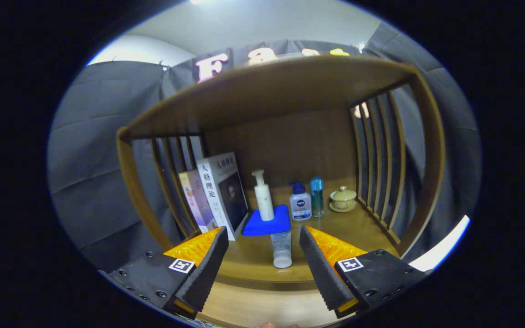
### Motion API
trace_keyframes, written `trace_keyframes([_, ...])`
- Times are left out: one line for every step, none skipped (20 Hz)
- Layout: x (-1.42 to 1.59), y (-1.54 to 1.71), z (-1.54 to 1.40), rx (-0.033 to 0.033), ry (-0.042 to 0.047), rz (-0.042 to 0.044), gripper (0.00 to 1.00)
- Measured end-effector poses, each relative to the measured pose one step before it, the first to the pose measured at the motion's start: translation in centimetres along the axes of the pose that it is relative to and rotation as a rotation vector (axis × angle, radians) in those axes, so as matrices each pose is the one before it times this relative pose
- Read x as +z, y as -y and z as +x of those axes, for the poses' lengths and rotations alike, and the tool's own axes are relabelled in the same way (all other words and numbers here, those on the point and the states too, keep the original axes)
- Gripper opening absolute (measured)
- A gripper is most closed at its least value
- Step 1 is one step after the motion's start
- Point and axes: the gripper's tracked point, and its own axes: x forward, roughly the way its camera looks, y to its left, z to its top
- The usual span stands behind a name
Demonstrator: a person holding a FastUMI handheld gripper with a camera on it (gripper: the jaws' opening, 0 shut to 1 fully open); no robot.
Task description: Pull open the drawer, take out the items inside it, and place them on the countertop above the cabinet.
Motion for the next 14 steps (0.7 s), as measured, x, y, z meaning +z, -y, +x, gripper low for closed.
trace_keyframes([-0.188, -0.714, -1.890, 0.00413, 0.02871, -0.00921, 0.98])
trace_keyframes([-0.447, -0.335, -1.644, -0.00250, 0.02322, -0.01516, 0.98])
trace_keyframes([-0.502, -0.056, -1.546, -0.01065, 0.01797, -0.01690, 0.98])
trace_keyframes([-0.447, -0.235, -1.301, -0.00910, 0.01791, -0.01218, 0.98])
trace_keyframes([-0.606, -0.218, -1.358, -0.00394, 0.01566, -0.01067, 0.98])
trace_keyframes([-0.897, -0.145, -1.191, -0.00981, 0.00451, -0.00432, 0.98])
trace_keyframes([-1.007, -0.058, -1.179, -0.00673, 0.00024, -0.00139, 0.98])
trace_keyframes([-1.110, -0.094, -1.088, -0.00668, -0.00307, 0.00022, 0.98])
trace_keyframes([-1.146, -0.038, -1.041, -0.00660, -0.00392, -0.00132, 0.98])
trace_keyframes([-1.201, 0.021, -0.863, -0.00938, -0.00373, -0.00361, 0.98])
trace_keyframes([-1.275, 0.111, -0.843, -0.00888, -0.01169, -0.00731, 0.98])
trace_keyframes([-1.225, 0.090, -0.772, -0.01257, -0.00771, -0.00312, 0.98])
trace_keyframes([-1.144, 0.091, -0.868, -0.00925, -0.00928, 0.00065, 0.98])
trace_keyframes([-1.004, 0.172, -0.681, -0.01269, -0.00420, 0.00470, 0.98])
